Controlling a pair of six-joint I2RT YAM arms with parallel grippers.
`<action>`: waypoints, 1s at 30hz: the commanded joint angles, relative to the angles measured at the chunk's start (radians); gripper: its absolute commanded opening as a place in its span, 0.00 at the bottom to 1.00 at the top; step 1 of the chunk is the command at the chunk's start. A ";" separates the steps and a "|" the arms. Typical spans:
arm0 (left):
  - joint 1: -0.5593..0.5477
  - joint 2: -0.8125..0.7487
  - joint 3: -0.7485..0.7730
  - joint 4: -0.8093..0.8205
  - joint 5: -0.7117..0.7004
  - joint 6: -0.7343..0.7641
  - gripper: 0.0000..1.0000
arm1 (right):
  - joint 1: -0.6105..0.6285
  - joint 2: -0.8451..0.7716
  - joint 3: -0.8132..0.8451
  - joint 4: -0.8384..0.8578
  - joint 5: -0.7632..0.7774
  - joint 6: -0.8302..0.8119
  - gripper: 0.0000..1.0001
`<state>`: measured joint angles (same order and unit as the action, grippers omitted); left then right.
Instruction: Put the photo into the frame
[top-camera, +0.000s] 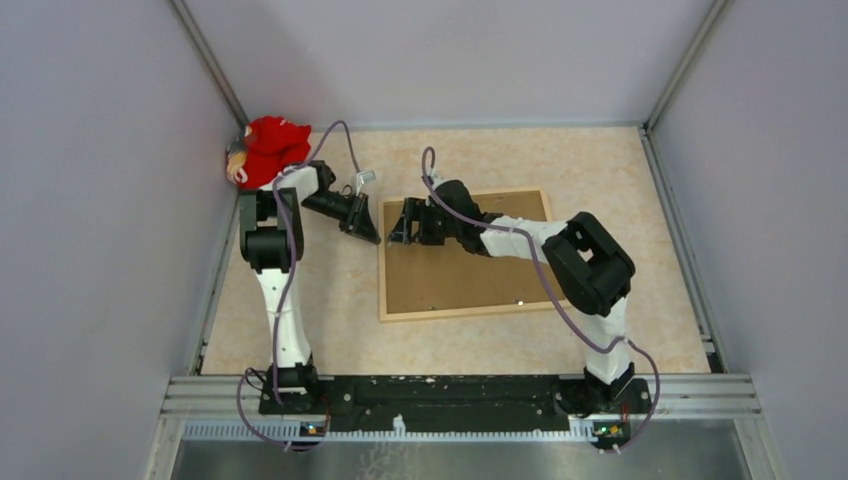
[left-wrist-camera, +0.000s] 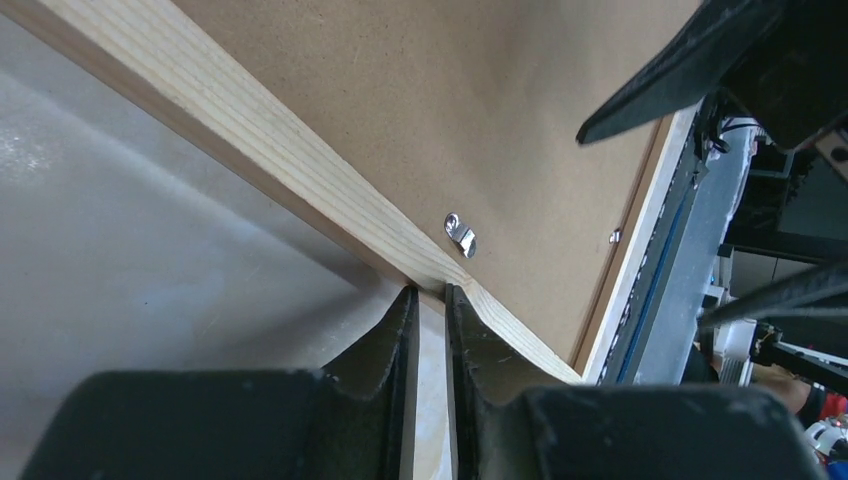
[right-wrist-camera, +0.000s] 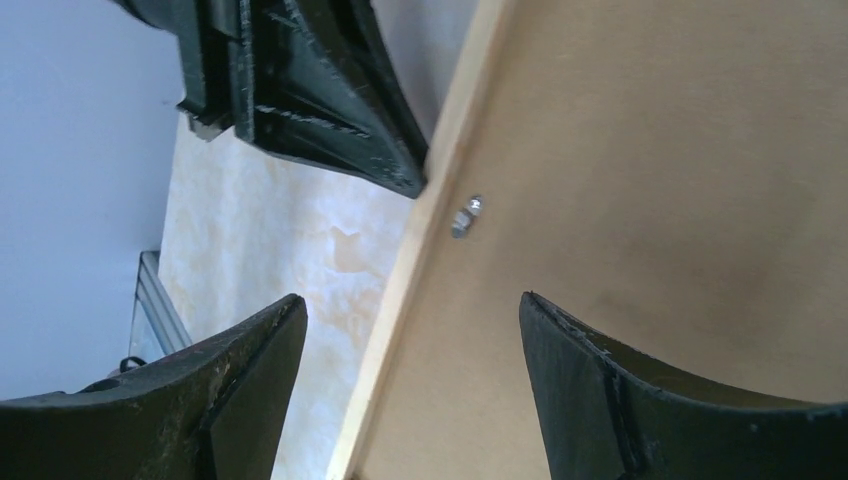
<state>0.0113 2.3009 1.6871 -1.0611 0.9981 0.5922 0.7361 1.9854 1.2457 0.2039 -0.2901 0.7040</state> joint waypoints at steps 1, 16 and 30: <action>-0.006 0.033 -0.008 0.055 -0.033 0.009 0.18 | 0.038 0.047 0.083 0.081 -0.029 0.019 0.77; -0.006 0.022 -0.014 0.064 -0.070 0.002 0.06 | 0.070 0.159 0.178 0.019 -0.040 0.015 0.77; -0.008 0.019 -0.015 0.056 -0.085 0.004 0.00 | 0.080 0.200 0.199 0.010 -0.037 0.023 0.77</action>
<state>0.0170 2.3009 1.6867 -1.0691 0.9977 0.5694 0.8043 2.1548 1.4040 0.2020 -0.3241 0.7296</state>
